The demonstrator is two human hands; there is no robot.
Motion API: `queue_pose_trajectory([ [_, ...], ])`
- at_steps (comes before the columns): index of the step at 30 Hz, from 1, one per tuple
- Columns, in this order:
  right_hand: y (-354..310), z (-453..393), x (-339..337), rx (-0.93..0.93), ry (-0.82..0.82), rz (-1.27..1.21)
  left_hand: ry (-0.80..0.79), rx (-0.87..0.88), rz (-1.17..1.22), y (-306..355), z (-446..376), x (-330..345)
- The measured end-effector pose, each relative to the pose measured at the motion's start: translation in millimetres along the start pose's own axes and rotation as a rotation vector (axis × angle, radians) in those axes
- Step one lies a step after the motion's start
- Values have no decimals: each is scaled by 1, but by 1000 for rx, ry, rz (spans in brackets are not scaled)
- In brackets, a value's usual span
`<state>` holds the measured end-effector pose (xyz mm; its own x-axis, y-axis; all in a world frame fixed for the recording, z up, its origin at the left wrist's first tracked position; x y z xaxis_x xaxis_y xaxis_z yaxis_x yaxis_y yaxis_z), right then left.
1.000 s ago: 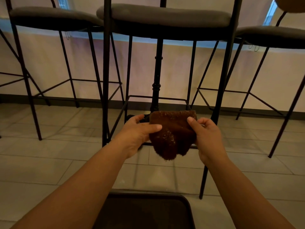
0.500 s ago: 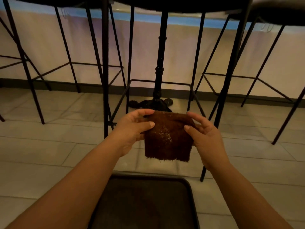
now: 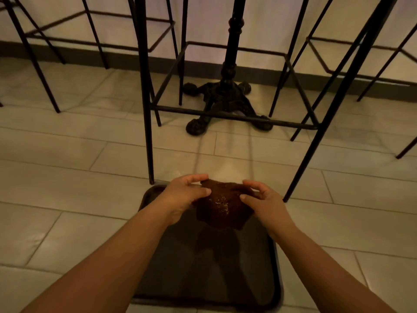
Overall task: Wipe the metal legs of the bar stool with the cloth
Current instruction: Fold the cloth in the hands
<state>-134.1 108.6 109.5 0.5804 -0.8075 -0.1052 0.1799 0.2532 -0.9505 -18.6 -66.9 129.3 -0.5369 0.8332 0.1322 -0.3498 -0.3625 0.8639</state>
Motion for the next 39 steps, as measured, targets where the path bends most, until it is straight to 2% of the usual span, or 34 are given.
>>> queue_pose_trajectory([
  [3,21,-9,11,3,13,50,87,-43,44,-20,-13,0],
  [7,43,-23,22,-13,32,121,216,-3,57,-44,-30,-4],
  [10,66,-22,29,-25,42,199,308,21,-10,-71,-35,-7],
  [13,97,-12,30,19,2,306,341,-47,-100,-107,-34,-8],
  [17,128,-3,24,117,-56,438,353,-126,-260,-143,-32,-10],
  [19,134,-2,23,93,-53,538,362,-123,-371,-149,-33,-10],
  [22,136,-1,24,-53,-39,762,394,52,-726,-149,-33,-8],
  [24,134,0,26,-214,-28,912,336,258,-967,-147,-30,-2],
  [25,136,1,27,-309,-58,1006,245,334,-1086,-149,-29,2],
  [27,143,7,28,-441,-211,1219,44,393,-1305,-161,-27,7],
  [29,156,15,26,-420,-373,1334,-70,312,-1427,-176,-22,6],
  [31,167,19,20,-368,-444,1369,-112,236,-1516,-185,-21,3],
  [39,157,14,23,-362,-465,1446,-227,172,-1689,-173,-26,-1],
])
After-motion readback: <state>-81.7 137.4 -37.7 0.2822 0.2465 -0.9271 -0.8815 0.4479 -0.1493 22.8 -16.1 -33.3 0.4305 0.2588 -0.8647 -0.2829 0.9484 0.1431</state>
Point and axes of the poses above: each hand's wrist, its own z-axis away from the middle knuckle, its own x-axis out of the palm, y = z × x, the point moved 1 cm from there along -z, towards the middle knuckle, and after that the axes turned 1 degree about z, right-handed, at the moved point
